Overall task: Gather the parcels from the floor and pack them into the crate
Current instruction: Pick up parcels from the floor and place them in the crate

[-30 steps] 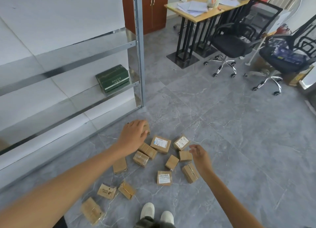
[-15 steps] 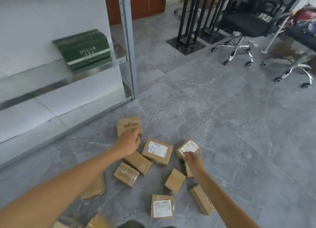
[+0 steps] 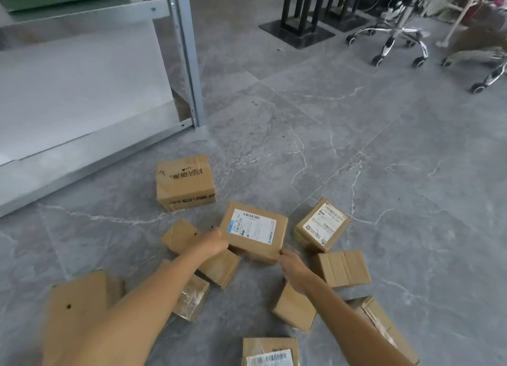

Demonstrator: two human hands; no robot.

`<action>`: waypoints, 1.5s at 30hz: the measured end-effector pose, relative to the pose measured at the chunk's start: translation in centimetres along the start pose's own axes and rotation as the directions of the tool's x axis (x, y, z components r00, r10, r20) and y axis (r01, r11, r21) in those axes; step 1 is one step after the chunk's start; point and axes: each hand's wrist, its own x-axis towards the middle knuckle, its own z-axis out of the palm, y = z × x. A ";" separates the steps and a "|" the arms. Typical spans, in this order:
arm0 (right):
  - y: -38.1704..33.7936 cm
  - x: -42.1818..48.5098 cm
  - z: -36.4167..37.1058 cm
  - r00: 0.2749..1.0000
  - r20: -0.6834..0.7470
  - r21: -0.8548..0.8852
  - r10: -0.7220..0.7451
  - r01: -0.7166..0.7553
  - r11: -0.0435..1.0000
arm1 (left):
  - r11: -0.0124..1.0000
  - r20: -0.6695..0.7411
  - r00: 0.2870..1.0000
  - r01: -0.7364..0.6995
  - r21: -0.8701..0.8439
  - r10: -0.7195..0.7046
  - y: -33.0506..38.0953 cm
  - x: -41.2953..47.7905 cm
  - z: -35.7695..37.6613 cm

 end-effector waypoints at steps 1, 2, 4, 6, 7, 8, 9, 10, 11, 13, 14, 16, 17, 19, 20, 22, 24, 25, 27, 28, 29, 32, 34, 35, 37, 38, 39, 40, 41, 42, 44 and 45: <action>-0.1 -0.3 0.3 1.000 -0.005 -0.004 -0.012 0.012 1.000 | 1.000 -0.012 1.000 -0.006 -0.023 0.006 0.0 -0.1 0.1; -0.3 -0.8 0.4 0.999 -0.026 0.005 -0.025 0.025 1.000 | 0.998 -0.028 0.999 -0.024 -0.058 0.022 0.0 -0.3 0.1; -1.3 -2.2 0.1 0.996 -0.076 0.024 -0.045 0.047 0.999 | 0.984 -0.052 0.996 -0.074 -0.160 0.066 0.4 -1.6 -0.7; -3.4 -4.9 -0.3 0.990 -0.117 0.039 -0.077 0.082 0.996 | 0.957 -0.080 0.992 -0.120 -0.265 0.102 1.3 -4.5 -2.8; -4.5 -6.4 -0.6 0.984 -0.146 0.039 -0.102 0.109 0.993 | 0.939 -0.095 0.989 -0.138 -0.316 0.114 1.9 -6.1 -4.0; -6.0 -8.4 -0.9 0.976 -0.176 0.048 -0.125 0.135 0.990 | 0.919 -0.109 0.986 -0.158 -0.362 0.126 2.8 -8.0 -5.6; -7.8 -10.5 -1.0 0.969 -0.203 0.069 -0.141 0.158 0.985 | 0.900 -0.122 0.983 -0.175 -0.399 0.137 3.8 -10.1 -7.5; -9.8 -13.1 -1.1 0.964 -0.221 0.103 -0.150 0.176 0.979 | 0.883 -0.139 0.980 -0.188 -0.430 0.141 4.9 -12.5 -9.6; -11.8 -15.6 -1.2 0.958 -0.235 0.140 -0.165 0.201 0.970 | 0.866 -0.157 0.977 -0.199 -0.458 0.141 5.9 -15.1 -11.9; -16.2 -20.9 -1.4 0.941 -0.276 0.204 -0.197 0.257 0.945 | 0.824 -0.213 0.967 -0.233 -0.516 0.140 7.8 -20.1 -16.5; -18.7 -23.8 -1.5 0.930 -0.298 0.220 -0.215 0.286 0.933 | 0.801 -0.227 0.964 -0.242 -0.548 0.136 8.8 -23.1 -19.1; -24.2 -30.0 -1.4 0.910 -0.331 0.232 -0.251 0.336 0.913 | 0.780 -0.255 0.957 -0.262 -0.568 0.135 10.3 -28.9 -23.9; -26.5 -32.7 -1.3 0.900 -0.342 0.230 -0.269 0.357 0.905 | 0.784 -0.266 0.954 -0.269 -0.559 0.138 11.0 -31.6 -25.9; -31.8 -38.9 -1.2 0.889 -0.338 0.222 -0.310 0.396 0.891 | 0.784 -0.292 0.947 -0.281 -0.553 0.133 12.5 -37.6 -30.8; -34.2 -42.0 -1.0 0.886 -0.327 0.224 -0.330 0.412 0.883 | 0.778 -0.312 0.942 -0.286 -0.559 0.122 13.2 -40.8 -33.3; -38.5 -47.9 -0.8 0.879 -0.307 0.233 -0.364 0.440 0.867 | 0.741 -0.330 0.936 -0.309 -0.597 0.124 14.5 -47.2 -37.8; -42.7 -53.9 -0.6 0.874 -0.300 0.252 -0.383 0.459 0.852 | 0.706 -0.344 0.928 -0.338 -0.622 0.141 15.4 -54.1 -42.5; -44.5 -56.8 -0.5 0.870 -0.299 0.258 -0.391 0.468 0.845 | 0.696 -0.351 0.926 -0.345 -0.630 0.142 15.6 -57.4 -44.6; -47.5 -62.0 -0.2 0.854 -0.292 0.249 -0.431 0.503 0.828 | 0.677 -0.372 0.914 -0.377 -0.632 0.162 15.7 -63.3 -48.1; -49.1 -64.6 0.0 0.842 -0.286 0.244 -0.457 0.525 0.815 | 0.667 -0.390 0.905 -0.397 -0.631 0.170 15.7 -66.3 -49.9; -50.7 -67.0 0.3 0.827 -0.278 0.242 -0.489 0.553 0.798 | 0.651 -0.402 0.898 -0.414 -0.636 0.178 15.8 -69.0 -51.4; -54.3 -72.3 1.3 0.767 -0.263 0.227 -0.585 0.639 0.735 | 0.614 -0.485 0.853 -0.490 -0.619 0.192 15.6 -75.2 -54.8; -56.0 -75.5 2.2 0.719 -0.248 0.219 -0.649 0.694 0.685 | 0.557 -0.559 0.809 -0.554 -0.619 0.184 15.4 -78.5 -56.2; -56.6 -76.7 2.7 0.697 -0.241 0.218 -0.675 0.717 0.662 | 0.542 -0.598 0.781 -0.587 -0.602 0.182 15.3 -80.0 -56.6; -57.3 -78.9 3.4 0.669 -0.223 0.239 -0.709 0.742 0.626 | 0.557 -0.677 0.715 -0.639 -0.531 0.175 15.0 -82.6 -57.2; -57.4 -80.0 3.8 0.668 -0.209 0.260 -0.715 0.742 0.618 | 0.550 -0.712 0.681 -0.666 -0.503 0.173 14.7 -83.8 -57.3; -57.4 -81.1 4.1 0.667 -0.196 0.287 -0.719 0.740 0.608 | 0.531 -0.742 0.647 -0.697 -0.482 0.176 14.5 -85.0 -57.4; -57.2 -82.1 4.3 0.664 -0.181 0.306 -0.725 0.739 0.601 | 0.510 -0.767 0.618 -0.723 -0.467 0.174 14.3 -86.1 -57.3; -56.9 -83.0 4.5 0.658 -0.164 0.318 -0.735 0.740 0.592 | 0.485 -0.786 0.595 -0.744 -0.459 0.170 14.1 -87.1 -57.1; -56.6 -83.9 4.6 0.652 -0.147 0.328 -0.744 0.742 0.585 | 0.458 -0.796 0.581 -0.762 -0.457 0.171 14.0 -88.0 -57.0; -55.7 -85.6 4.8 0.657 -0.104 0.353 -0.746 0.726 0.590 | 0.403 -0.793 0.584 -0.777 -0.483 0.174 13.8 -89.9 -56.4; -55.2 -86.3 4.9 0.668 -0.081 0.377 -0.739 0.707 0.598 | 0.382 -0.782 0.596 -0.776 -0.502 0.181 13.6 -90.7 -56.0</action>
